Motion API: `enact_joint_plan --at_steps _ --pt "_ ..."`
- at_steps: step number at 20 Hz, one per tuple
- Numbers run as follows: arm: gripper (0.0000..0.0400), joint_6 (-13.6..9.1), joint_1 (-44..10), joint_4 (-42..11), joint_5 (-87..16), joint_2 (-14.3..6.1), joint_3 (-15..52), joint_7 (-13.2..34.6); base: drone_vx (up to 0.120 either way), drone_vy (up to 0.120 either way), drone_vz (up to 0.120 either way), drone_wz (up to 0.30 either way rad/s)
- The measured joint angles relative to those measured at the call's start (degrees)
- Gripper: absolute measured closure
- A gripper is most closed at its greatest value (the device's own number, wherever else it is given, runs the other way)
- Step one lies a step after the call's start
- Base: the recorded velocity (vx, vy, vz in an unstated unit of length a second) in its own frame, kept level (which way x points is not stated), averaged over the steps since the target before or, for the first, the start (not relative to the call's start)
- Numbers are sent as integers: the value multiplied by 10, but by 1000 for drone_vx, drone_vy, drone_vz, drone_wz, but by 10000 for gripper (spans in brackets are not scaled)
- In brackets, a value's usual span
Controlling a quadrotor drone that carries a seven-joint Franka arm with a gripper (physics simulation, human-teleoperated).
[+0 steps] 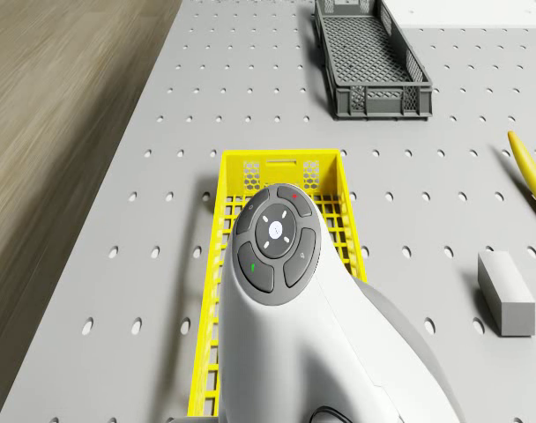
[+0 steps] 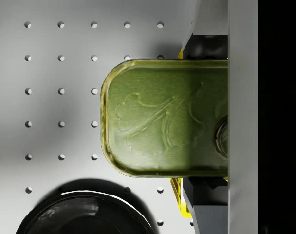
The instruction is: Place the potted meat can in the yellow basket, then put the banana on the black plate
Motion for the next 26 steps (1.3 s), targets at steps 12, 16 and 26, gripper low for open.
enact_joint_plan --at_steps 12,16,26 --pt "109 6 -2 0 3 -7 1 2 120 -20 0 0" --pt "109 8 -3 1 4 -9 2 2 120 0 0 0" --pt "109 12 -4 1 6 -13 2 3 84 0 -48 0"
